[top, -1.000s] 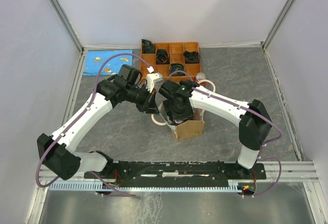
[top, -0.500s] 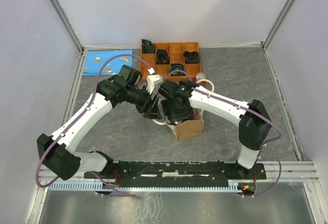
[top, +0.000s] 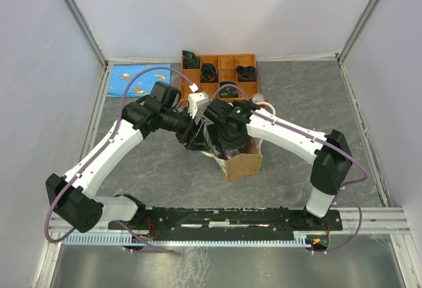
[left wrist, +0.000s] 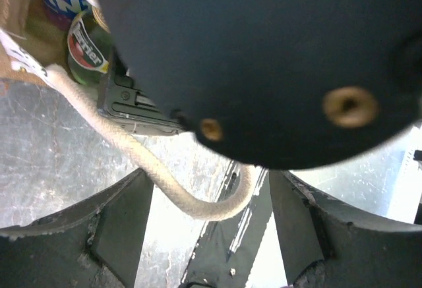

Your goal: Place the beverage into the canvas bag

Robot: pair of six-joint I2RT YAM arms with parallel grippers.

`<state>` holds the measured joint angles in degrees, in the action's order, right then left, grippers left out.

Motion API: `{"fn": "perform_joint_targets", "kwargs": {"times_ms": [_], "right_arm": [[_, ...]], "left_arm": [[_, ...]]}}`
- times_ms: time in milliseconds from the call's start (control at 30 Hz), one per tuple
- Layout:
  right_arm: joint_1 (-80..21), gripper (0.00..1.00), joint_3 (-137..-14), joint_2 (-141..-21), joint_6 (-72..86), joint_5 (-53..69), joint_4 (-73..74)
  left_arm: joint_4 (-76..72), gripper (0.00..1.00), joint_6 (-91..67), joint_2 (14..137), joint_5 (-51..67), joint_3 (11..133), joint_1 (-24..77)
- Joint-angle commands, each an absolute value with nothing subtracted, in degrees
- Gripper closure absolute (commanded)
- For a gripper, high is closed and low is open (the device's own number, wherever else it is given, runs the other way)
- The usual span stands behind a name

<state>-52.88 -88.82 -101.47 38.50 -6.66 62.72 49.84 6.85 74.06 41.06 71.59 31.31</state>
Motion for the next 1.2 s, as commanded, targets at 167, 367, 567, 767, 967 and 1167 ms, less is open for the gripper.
{"fn": "perform_joint_targets", "kwargs": {"times_ms": [167,367,567,767,967,1167], "right_arm": [[-53.51,0.14,-96.73,-92.05,39.36,-16.05,60.36],[-52.08,0.14,-98.94,-91.94,39.78,-21.09,62.68],[-41.25,0.14,-109.92,-95.52,34.37,-22.84,66.36],[-28.09,0.12,-122.67,-105.67,28.48,-17.9,70.46],[-20.34,0.11,-125.79,-112.7,27.33,-10.46,70.89],[-17.13,0.11,-124.01,-115.67,26.68,-4.5,68.3]], "left_arm": [[49.84,0.23,7.19,73.48,42.79,73.38,31.66],[49.49,0.23,7.36,73.48,43.02,73.19,31.64],[49.11,0.23,7.63,73.23,43.68,72.82,31.67],[49.21,0.23,13.59,71.14,41.28,75.24,33.97],[42.57,0.2,22.37,67.45,29.93,77.62,39.65],[42.1,0.18,23.1,64.66,25.49,74.96,39.81]]}}
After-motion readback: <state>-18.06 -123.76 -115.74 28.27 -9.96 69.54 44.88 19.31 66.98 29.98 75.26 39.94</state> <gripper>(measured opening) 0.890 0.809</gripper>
